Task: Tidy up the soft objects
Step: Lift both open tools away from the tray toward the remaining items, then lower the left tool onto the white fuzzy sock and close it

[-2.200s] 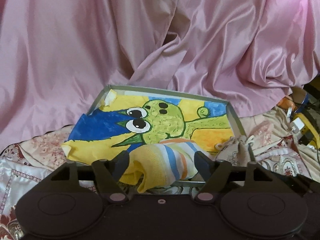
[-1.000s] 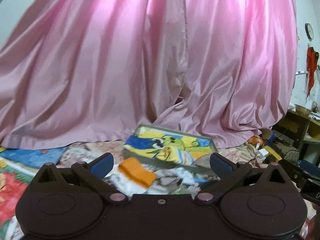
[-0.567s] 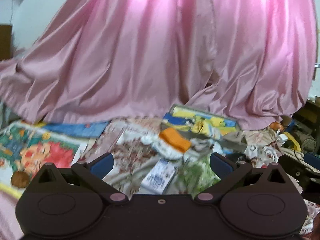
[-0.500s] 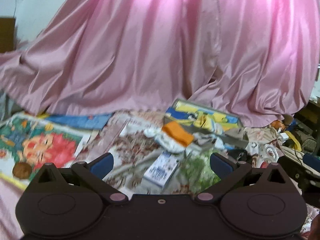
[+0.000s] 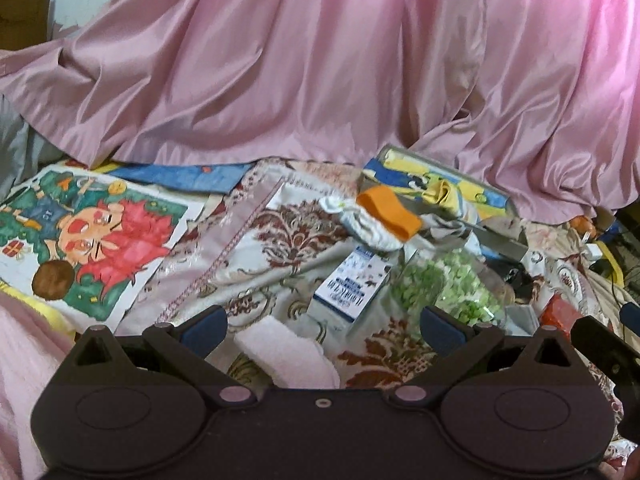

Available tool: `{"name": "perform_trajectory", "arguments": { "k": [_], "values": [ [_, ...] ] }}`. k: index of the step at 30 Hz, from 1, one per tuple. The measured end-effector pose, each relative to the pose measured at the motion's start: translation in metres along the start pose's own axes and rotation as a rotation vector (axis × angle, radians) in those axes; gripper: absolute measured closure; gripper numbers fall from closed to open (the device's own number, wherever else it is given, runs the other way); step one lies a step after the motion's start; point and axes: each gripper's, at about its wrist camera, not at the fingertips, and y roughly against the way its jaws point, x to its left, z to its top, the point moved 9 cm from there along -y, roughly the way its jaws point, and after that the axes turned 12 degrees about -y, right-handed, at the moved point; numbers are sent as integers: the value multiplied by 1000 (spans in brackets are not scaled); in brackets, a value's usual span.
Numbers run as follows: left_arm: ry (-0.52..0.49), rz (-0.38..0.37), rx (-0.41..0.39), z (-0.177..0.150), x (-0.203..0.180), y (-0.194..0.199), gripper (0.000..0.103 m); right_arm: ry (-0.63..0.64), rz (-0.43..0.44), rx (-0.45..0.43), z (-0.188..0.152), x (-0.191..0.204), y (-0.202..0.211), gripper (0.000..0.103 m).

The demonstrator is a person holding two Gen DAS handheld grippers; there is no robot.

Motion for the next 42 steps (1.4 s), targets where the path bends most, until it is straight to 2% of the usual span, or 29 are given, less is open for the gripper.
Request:
{"name": "perform_trajectory", "arguments": {
  "k": [14,22,32,36,42],
  "values": [
    [27,-24,83,-13,-2,-16,1,38,54,48,-5,2,-6,0],
    [166,-44,176,-20,7,-41,1,57,57,82,-3,-1,-21,0],
    [381,-71,337,-43,20,-81,4,136,38,106,5,-3,-72,0],
    [411,-69,346,-46,22,-87,8,151,23,127,5,-9,-95,0],
    [417,-119,347,-43,16,-99,16,166,19,157,-2,-14,-124,0]
  ]
}}
